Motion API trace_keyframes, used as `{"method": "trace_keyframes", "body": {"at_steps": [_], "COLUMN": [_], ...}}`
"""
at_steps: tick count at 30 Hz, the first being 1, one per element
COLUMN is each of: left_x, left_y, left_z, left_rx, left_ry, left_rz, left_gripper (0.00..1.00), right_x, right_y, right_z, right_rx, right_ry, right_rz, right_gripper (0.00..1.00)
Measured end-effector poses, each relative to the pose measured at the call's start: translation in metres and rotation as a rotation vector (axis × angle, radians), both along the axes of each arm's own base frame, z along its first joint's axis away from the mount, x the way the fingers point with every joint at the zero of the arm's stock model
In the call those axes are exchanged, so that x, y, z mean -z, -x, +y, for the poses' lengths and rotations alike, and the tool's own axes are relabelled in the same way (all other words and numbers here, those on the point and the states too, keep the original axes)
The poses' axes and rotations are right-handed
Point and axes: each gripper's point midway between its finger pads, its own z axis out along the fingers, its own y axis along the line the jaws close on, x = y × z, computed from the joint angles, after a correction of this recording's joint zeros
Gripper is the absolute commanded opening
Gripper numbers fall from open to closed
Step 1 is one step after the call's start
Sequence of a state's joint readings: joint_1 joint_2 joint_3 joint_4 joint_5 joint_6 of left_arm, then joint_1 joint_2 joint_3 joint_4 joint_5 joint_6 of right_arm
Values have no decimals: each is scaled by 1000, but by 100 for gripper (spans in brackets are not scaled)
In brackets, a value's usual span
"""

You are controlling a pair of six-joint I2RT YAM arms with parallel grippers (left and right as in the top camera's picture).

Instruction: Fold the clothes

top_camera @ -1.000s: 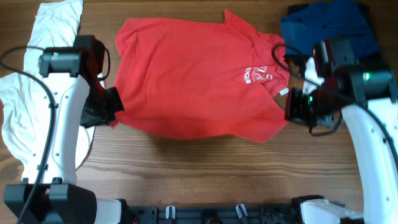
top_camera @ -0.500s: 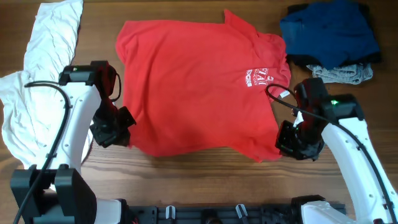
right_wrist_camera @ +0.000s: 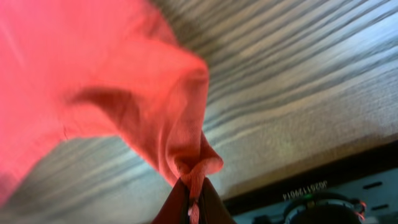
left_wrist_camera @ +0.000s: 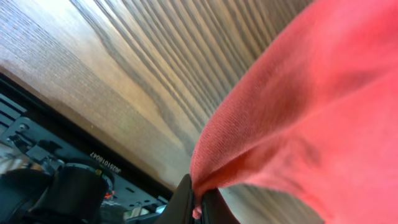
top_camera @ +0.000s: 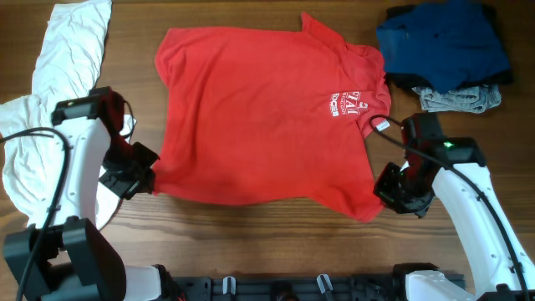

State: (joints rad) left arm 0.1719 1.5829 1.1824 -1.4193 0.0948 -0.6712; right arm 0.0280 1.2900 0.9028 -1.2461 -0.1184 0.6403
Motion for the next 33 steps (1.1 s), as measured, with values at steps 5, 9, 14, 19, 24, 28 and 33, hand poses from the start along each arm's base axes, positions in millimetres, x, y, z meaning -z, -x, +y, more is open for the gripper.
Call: {"method": "trace_keyframes", "body": {"at_steps": [5,9,14,19,24,28,33], "left_x": [3,3,3,2,1,0,2], "left_y": [-3,-3,-1,6,11,13,4], "left_z": [31,41,43,41,42,42,45], "left_rx": [-118,-132,-128,-113,-79,-45,-30], "left_ry": [-32,-65,-77,-69,-71,-65,-72], "left_rz": [-29,-33,-24,6,22,28,-11], "left_gripper": [4,4,4,9,69,92,96], "right_x": [1,1,1,1,2,3,0], "right_y": [-13,-16,-16,-14,-15,-24,-58], "right_z": [-22,-30,-32,-33,-33,-33,-31], "right_rx": [98,122,124,124,119,117,57], "right_ry": [17,40,49,54,55,55,28], "right_rz": [-47,-58,-58,-50,-56,-93,-242], "right_gripper": [4,5,20,45,50,51,66]}}
